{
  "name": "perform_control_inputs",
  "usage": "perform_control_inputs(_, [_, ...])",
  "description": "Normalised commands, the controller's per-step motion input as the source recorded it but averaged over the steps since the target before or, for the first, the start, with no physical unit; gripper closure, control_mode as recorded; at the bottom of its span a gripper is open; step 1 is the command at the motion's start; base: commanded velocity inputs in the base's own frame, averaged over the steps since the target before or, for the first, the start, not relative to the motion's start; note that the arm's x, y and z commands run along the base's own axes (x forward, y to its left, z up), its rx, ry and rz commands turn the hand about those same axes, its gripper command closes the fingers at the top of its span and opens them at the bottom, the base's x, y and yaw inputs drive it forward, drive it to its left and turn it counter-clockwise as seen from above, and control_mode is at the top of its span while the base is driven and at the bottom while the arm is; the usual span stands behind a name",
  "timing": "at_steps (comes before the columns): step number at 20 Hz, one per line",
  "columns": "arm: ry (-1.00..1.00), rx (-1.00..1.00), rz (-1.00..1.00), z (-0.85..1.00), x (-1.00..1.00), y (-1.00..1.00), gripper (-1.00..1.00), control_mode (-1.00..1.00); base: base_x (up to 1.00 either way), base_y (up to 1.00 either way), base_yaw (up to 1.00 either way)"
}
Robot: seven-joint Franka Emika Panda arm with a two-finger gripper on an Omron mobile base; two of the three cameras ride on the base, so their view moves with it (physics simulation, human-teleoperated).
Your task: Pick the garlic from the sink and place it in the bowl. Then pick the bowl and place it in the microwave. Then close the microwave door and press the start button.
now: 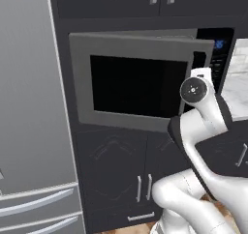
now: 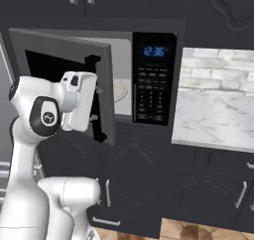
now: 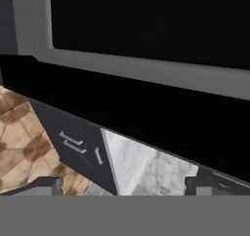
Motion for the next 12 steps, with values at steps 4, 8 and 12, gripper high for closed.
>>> perform_control_inputs(4, [0.08, 0.07, 0.00, 0.00, 1.00, -0.27, -1.00, -1.00, 0.00, 0.00, 0.00])
perform_control_inputs(8, [0.07, 0.03, 0.00, -0.01, 1.00, -0.13, -1.00, -1.00, 0.00, 0.00, 0.00])
perform_control_inputs(12, [0.06, 0.01, 0.00, -0.07, 1.00, -0.16, -1.00, -1.00, 0.00, 0.00, 0.00])
